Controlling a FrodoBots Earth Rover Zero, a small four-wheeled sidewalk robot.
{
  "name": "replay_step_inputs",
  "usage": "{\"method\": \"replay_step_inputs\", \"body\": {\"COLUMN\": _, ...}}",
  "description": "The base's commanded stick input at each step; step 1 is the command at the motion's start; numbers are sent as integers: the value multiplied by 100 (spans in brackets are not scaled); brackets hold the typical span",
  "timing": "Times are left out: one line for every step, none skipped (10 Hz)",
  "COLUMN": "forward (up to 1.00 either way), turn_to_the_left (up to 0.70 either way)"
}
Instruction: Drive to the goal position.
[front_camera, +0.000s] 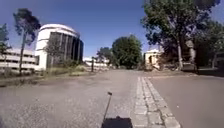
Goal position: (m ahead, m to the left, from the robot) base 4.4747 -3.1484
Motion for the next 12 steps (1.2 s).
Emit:
{"method": "replay_step_inputs", "body": {"forward": 70, "turn_to_the_left": 0}}
{"method": "replay_step_inputs", "body": {"forward": 70, "turn_to_the_left": 0}}
{"method": "replay_step_inputs", "body": {"forward": 70, "turn_to_the_left": 0}}
{"method": "replay_step_inputs", "body": {"forward": 70, "turn_to_the_left": 0}}
{"method": "replay_step_inputs", "body": {"forward": 70, "turn_to_the_left": 0}}
{"method": "replay_step_inputs", "body": {"forward": 70, "turn_to_the_left": 0}}
{"method": "replay_step_inputs", "body": {"forward": 70, "turn_to_the_left": 0}}
{"method": "replay_step_inputs", "body": {"forward": 70, "turn_to_the_left": -1}}
{"method": "replay_step_inputs", "body": {"forward": 70, "turn_to_the_left": -5}}
{"method": "replay_step_inputs", "body": {"forward": 70, "turn_to_the_left": -10}}
{"method": "replay_step_inputs", "body": {"forward": 70, "turn_to_the_left": -14}}
{"method": "replay_step_inputs", "body": {"forward": 70, "turn_to_the_left": -14}}
